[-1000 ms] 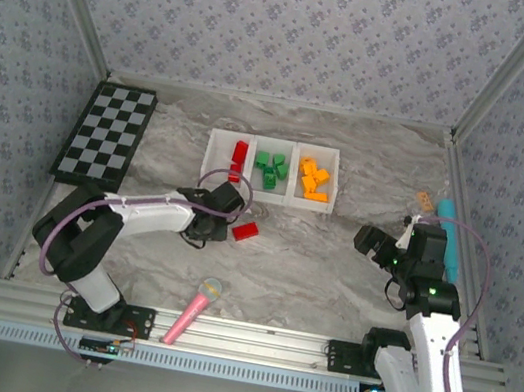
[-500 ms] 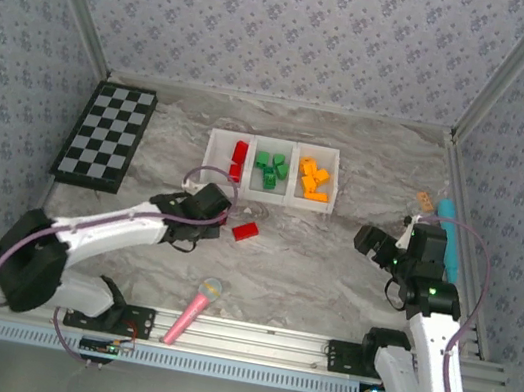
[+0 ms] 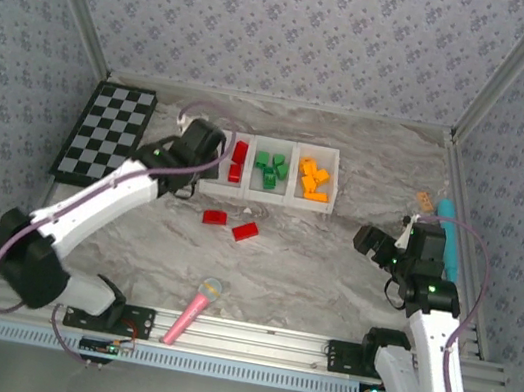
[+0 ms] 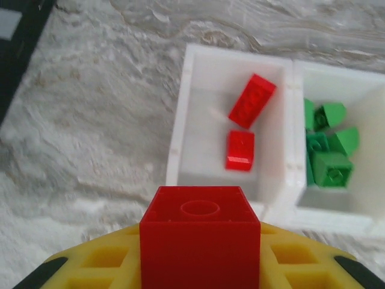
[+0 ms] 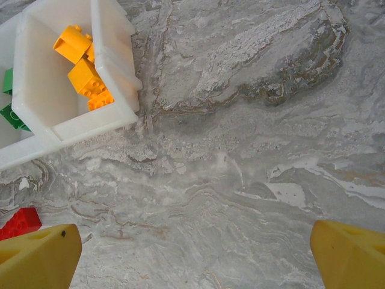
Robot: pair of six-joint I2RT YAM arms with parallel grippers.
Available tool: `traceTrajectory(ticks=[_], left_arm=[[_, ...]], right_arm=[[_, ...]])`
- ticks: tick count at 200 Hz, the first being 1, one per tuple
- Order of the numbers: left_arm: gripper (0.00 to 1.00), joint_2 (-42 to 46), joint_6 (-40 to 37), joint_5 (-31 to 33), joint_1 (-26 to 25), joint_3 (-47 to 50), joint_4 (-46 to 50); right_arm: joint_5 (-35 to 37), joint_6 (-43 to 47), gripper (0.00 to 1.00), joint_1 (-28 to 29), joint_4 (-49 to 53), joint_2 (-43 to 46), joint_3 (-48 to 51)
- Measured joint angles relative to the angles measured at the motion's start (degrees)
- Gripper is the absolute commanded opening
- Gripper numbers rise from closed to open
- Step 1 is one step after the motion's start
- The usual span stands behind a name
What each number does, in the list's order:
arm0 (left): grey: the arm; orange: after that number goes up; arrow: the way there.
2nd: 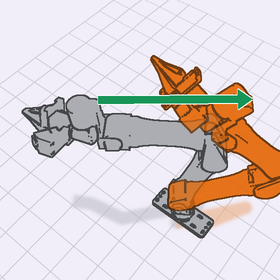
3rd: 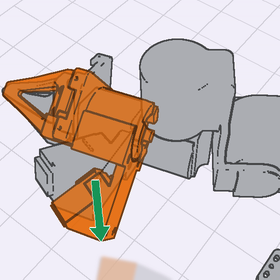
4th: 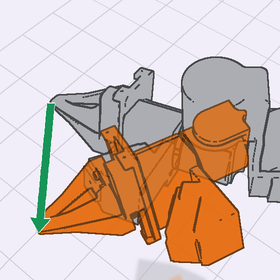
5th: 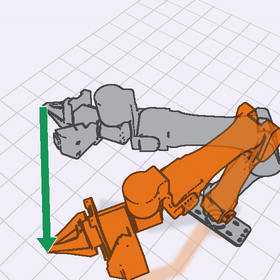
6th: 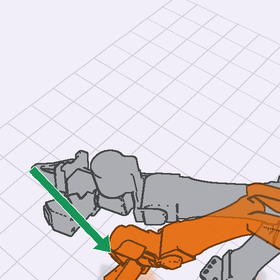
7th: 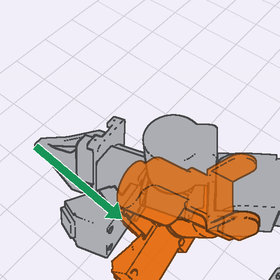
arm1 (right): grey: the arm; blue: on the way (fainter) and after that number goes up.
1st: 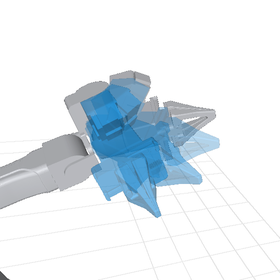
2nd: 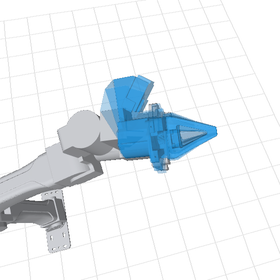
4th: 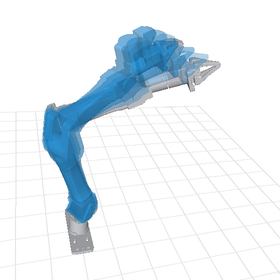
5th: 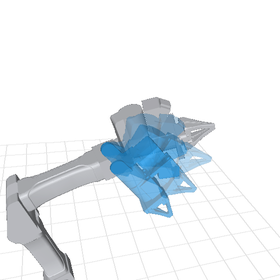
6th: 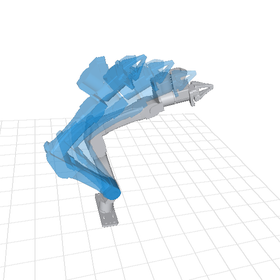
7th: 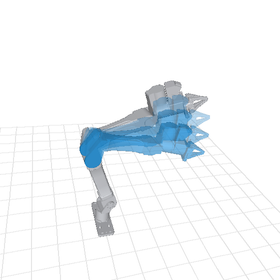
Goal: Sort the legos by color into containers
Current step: Place the lego in the container.
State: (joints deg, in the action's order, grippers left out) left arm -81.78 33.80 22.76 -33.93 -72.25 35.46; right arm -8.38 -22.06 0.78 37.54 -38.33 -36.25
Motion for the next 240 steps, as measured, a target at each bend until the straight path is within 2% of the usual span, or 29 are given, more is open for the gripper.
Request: traceTrajectory(ticks=[23,53,101,153,183,205,240], left_arm=[[0.35,-8.7,-3.3,-1.7,2.7,-7.8,0.7],[0.34,-16.4,-5.3,-4.7,3.9,-13.2,0.6],[0.35,-25.4,-5.7,-8.2,4.1,-17.5,0.6],[0.35,-32.5,-5.1,-12.1,6.8,-19.8,1.0],[0.48,-33.8,-5.3,-12.3,7.2,-21.5,0.9],[0.68,-33.7,-5.2,-12.3,7.1,-22.0,0.5],[0.77,-32.9,-6.4,-13.0,6.8,-21.9,0.3]], right_arm=[[0.0,0.0,1.00,0.0,0.0,0.3,0.0],[0.0,0.0,1.00,0.0,0.0,0.3,0.0],[0.0,0.0,1.00,0.0,0.0,0.3,0.0],[-0.2,0.0,1.00,-0.1,0.0,0.3,0.0],[-0.4,0.0,1.00,-0.1,0.0,0.3,0.1],[-0.4,0.0,1.00,-0.1,0.0,0.2,0.1],[-0.5,0.0,0.99,-0.1,0.0,0.2,0.1]])
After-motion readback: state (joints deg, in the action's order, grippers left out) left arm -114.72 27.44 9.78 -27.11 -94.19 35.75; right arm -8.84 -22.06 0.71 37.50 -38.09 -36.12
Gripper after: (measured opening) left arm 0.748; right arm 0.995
